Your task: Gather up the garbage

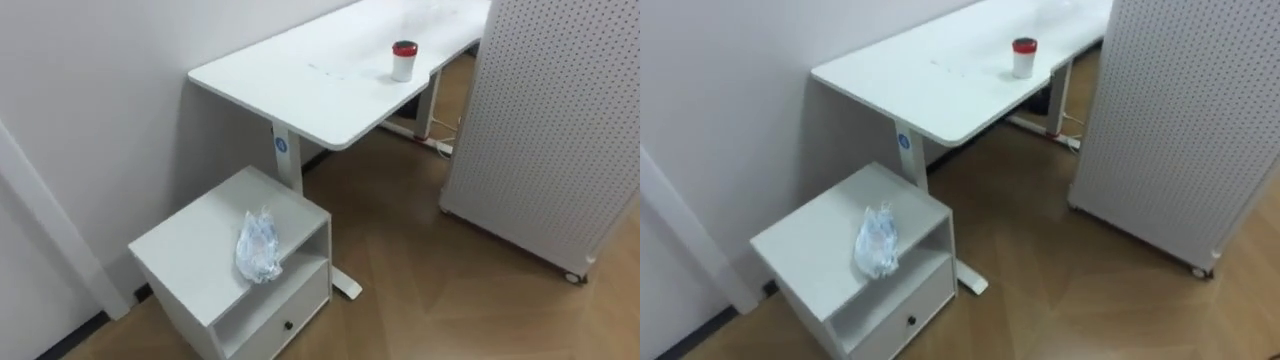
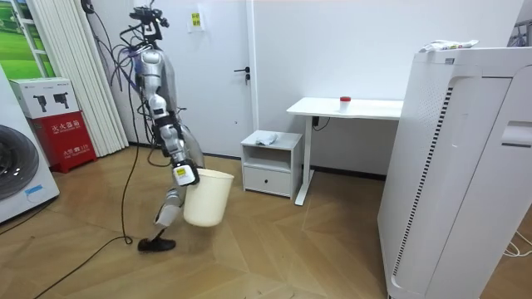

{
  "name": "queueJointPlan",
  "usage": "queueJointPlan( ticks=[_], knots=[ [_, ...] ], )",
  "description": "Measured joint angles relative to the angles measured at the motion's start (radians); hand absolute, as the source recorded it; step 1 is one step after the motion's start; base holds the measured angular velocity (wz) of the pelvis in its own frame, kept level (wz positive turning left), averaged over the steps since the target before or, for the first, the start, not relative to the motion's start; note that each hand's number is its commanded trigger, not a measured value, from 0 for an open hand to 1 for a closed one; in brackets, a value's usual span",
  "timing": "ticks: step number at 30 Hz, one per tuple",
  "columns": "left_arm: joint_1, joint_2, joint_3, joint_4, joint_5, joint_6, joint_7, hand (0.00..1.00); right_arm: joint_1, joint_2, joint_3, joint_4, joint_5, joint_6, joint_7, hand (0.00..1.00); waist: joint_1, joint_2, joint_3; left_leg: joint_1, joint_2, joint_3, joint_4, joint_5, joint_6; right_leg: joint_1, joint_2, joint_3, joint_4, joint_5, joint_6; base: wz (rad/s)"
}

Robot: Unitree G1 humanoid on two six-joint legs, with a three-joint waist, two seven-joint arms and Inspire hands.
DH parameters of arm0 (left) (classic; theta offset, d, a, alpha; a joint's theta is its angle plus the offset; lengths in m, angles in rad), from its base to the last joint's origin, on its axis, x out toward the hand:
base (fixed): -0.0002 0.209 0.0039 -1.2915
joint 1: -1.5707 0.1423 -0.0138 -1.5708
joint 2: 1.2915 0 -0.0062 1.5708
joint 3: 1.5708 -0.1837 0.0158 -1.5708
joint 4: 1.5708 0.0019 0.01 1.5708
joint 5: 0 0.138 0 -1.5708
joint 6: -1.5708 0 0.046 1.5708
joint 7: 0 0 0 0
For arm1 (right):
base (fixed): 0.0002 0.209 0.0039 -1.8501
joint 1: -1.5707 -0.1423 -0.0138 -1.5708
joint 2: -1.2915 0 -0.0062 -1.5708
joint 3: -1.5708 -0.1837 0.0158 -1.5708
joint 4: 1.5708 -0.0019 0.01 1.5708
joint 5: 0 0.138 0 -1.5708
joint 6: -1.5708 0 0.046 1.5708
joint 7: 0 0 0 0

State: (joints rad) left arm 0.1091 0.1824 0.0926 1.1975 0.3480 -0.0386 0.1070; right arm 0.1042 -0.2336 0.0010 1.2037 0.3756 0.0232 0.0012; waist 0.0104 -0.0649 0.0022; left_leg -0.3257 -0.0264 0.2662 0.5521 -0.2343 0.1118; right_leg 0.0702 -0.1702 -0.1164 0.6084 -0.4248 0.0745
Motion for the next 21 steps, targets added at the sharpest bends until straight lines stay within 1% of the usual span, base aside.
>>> queueJointPlan(
  ticks=[1, 2, 3, 4, 5, 6, 7, 8, 9, 10, 11, 12, 13, 14, 15, 16, 17, 18, 19, 20, 21],
  knots=[
    [-0.012, 0.0, 0.001, 0.001, -0.004, -0.007, 0.0, 0.0, -0.02, 0.0, 0.007, -0.003, 0.0, -0.001, -0.002, 1.0, 0.001, -0.004, -0.0005, 0.011, -0.003, 0.011, -0.002, -0.013, 0.005, -0.038, -0.03, -0.055, 0.083, 0.029, 0.021, -0.22],
    [-0.027, 0.0, -0.001, 0.001, -0.007, -0.006, 0.008, 0.0, -0.036, 0.001, 0.016, -0.002, 0.0, -0.001, -0.004, 1.0, 0.002, -0.006, 0.002, 0.026, -0.003, 0.025, -0.004, -0.028, 0.009, -0.061, -0.057, -0.098, 0.148, 0.067, 0.015, -0.18],
    [-0.027, 0.0, -0.007, 0.001, -0.014, -0.006, 0.015, 0.0, -0.044, 0.002, 0.018, -0.003, -0.001, -0.002, -0.003, 1.0, 0.006, -0.009, 0.0038, 0.033, -0.003, 0.031, -0.007, -0.035, 0.012, -0.073, -0.066, -0.11, 0.175, 0.091, 0.012, -0.06],
    [-0.031, 0.001, -0.033, 0.001, -0.032, -0.008, 0.031, 0.0, -0.049, 0.006, 0.019, -0.003, -0.004, -0.01, -0.004, 1.0, 0.009, -0.005, 0.0036, 0.051, -0.002, 0.032, -0.02, -0.045, 0.016, -0.09, -0.073, -0.115, 0.217, 0.149, 0.008, 0.0],
    [-0.041, 0.002, -0.039, 0.0, -0.033, -0.013, 0.044, 0.0, -0.049, 0.014, 0.018, -0.002, -0.023, -0.015, -0.005, 1.0, 0.013, 0.003, -0.0005, 0.069, 0.0, 0.027, -0.043, -0.049, 0.019, -0.116, -0.076, -0.12, 0.257, 0.203, -0.006, -0.03],
    [-0.044, 0.003, -0.039, -0.002, -0.034, -0.016, 0.048, 0.0, -0.05, 0.019, 0.018, -0.003, -0.031, -0.021, -0.004, 1.0, 0.017, 0.008, -0.0006, 0.076, 0.002, 0.023, -0.056, -0.05, 0.02, -0.133, -0.074, -0.122, 0.266, 0.206, -0.013, -0.12],
    [-0.053, 0.003, -0.039, -0.005, -0.041, -0.017, 0.058, 0.0, -0.055, 0.021, 0.02, -0.007, -0.029, -0.03, 0.001, 1.0, 0.023, 0.01, 0.0008, 0.083, 0.014, 0.021, -0.075, -0.05, 0.019, -0.179, -0.068, -0.135, 0.278, 0.163, -0.014, -0.15],
    [-0.061, 0.003, -0.041, -0.003, -0.048, -0.019, 0.06, 0.0, -0.064, 0.021, 0.021, -0.01, -0.029, -0.04, 0.002, 1.0, 0.025, 0.018, 0.0071, 0.093, 0.024, 0.021, -0.092, -0.05, 0.019, -0.235, -0.058, -0.15, 0.275, 0.126, -0.019, -0.13],
    [-0.062, 0.003, -0.044, -0.005, -0.059, -0.022, 0.061, 0.0, -0.066, 0.021, 0.02, -0.01, -0.026, -0.047, 0.001, 1.0, 0.023, 0.022, 0.0098, 0.1, 0.029, 0.021, -0.099, -0.051, 0.018, -0.262, -0.05, -0.152, 0.257, 0.114, -0.019, -0.05],
    [-0.06, 0.004, -0.062, -0.013, -0.073, -0.029, 0.07, 0.0, -0.066, 0.02, 0.019, -0.009, -0.02, -0.057, -0.001, 1.0, 0.021, 0.028, 0.0127, 0.117, 0.036, 0.019, -0.116, -0.051, 0.016, -0.294, -0.042, -0.161, 0.203, 0.107, -0.023, 0.0],
    [-0.059, 0.004, -0.073, -0.02, -0.084, -0.037, 0.081, 0.0, -0.065, 0.02, 0.019, -0.005, -0.018, -0.065, -0.004, 1.0, 0.021, 0.027, 0.0139, 0.141, 0.037, 0.02, -0.139, -0.051, 0.013, -0.315, -0.038, -0.161, 0.12, 0.107, -0.024, 0.0],
    [-0.058, 0.004, -0.077, -0.022, -0.086, -0.04, 0.084, 0.0, -0.064, 0.021, 0.019, -0.004, -0.018, -0.068, -0.005, 1.0, 0.021, 0.028, 0.0141, 0.156, 0.037, 0.02, -0.153, -0.05, 0.01, -0.316, -0.036, -0.161, 0.067, 0.11, -0.024, 0.0],
    [-0.052, 0.005, -0.079, -0.022, -0.1, -0.051, 0.087, 0.0, -0.062, 0.021, 0.019, -0.005, -0.018, -0.075, -0.005, 1.0, 0.016, 0.027, 0.0111, 0.183, 0.036, 0.019, -0.176, -0.051, 0.003, -0.311, -0.032, -0.161, -0.049, 0.134, -0.023, 0.0],
    [-0.051, 0.007, -0.077, -0.023, -0.101, -0.055, 0.088, 0.0, -0.058, 0.023, 0.019, -0.005, -0.018, -0.079, -0.002, 1.0, 0.012, 0.027, 0.0096, 0.191, 0.036, 0.015, -0.181, -0.053, -0.001, -0.308, -0.025, -0.161, -0.112, 0.158, -0.023, 0.13],
    [-0.052, 0.012, -0.075, -0.024, -0.101, -0.059, 0.099, 0.0, -0.051, 0.028, 0.019, -0.007, -0.019, -0.093, 0.003, 1.0, 0.002, 0.02, 0.0071, 0.2, 0.036, 0.002, -0.182, -0.059, -0.012, -0.299, -0.012, -0.158, -0.208, 0.245, -0.019, 0.31],
    [-0.05, 0.014, -0.075, -0.024, -0.101, -0.062, 0.111, 0.0, -0.046, 0.032, 0.019, -0.007, -0.019, -0.1, 0.006, 1.0, -0.007, 0.019, -0.0045, 0.205, 0.045, -0.015, -0.183, -0.063, -0.023, -0.283, 0.011, -0.153, -0.239, 0.292, -0.007, 0.21],
    [-0.049, 0.015, -0.075, -0.024, -0.101, -0.073, 0.12, 0.0, -0.047, 0.034, 0.019, -0.002, -0.019, -0.1, 0.01, 1.0, -0.006, 0.024, -0.0041, 0.215, 0.057, -0.019, -0.186, -0.065, -0.034, -0.255, 0.034, -0.159, -0.281, 0.304, -0.013, 0.1],
    [-0.05, 0.015, -0.075, -0.024, -0.1, -0.076, 0.124, 0.0, -0.047, 0.034, 0.021, -0.002, -0.019, -0.102, 0.014, 1.0, -0.007, 0.027, -0.0018, 0.215, 0.063, -0.022, -0.185, -0.065, -0.037, -0.243, 0.043, -0.161, -0.297, 0.308, -0.014, -0.07],
    [-0.049, 0.015, -0.075, -0.03, -0.1, -0.078, 0.127, 0.0, -0.045, 0.035, 0.027, -0.002, -0.018, -0.113, 0.022, 1.0, -0.007, 0.028, -0.0017, 0.219, 0.068, -0.022, -0.193, -0.063, -0.042, -0.235, 0.052, -0.158, -0.318, 0.31, -0.015, 0.0],
    [-0.049, 0.011, -0.08, -0.04, -0.102, -0.084, 0.134, 0.0, -0.047, 0.035, 0.031, 0.001, -0.013, -0.121, 0.023, 1.0, -0.007, 0.03, 0.0006, 0.227, 0.069, -0.022, -0.206, -0.059, -0.047, -0.234, 0.056, -0.153, -0.32, 0.31, -0.014, 0.0],
    [-0.051, 0.008, -0.085, -0.04, -0.102, -0.09, 0.141, 0.0, -0.047, 0.033, 0.037, 0.004, -0.006, -0.125, 0.023, 1.0, -0.008, 0.033, 0.0022, 0.231, 0.07, -0.022, -0.214, -0.059, -0.048, -0.232, 0.057, -0.15, -0.322, 0.31, -0.014, 0.0]
  ],
)
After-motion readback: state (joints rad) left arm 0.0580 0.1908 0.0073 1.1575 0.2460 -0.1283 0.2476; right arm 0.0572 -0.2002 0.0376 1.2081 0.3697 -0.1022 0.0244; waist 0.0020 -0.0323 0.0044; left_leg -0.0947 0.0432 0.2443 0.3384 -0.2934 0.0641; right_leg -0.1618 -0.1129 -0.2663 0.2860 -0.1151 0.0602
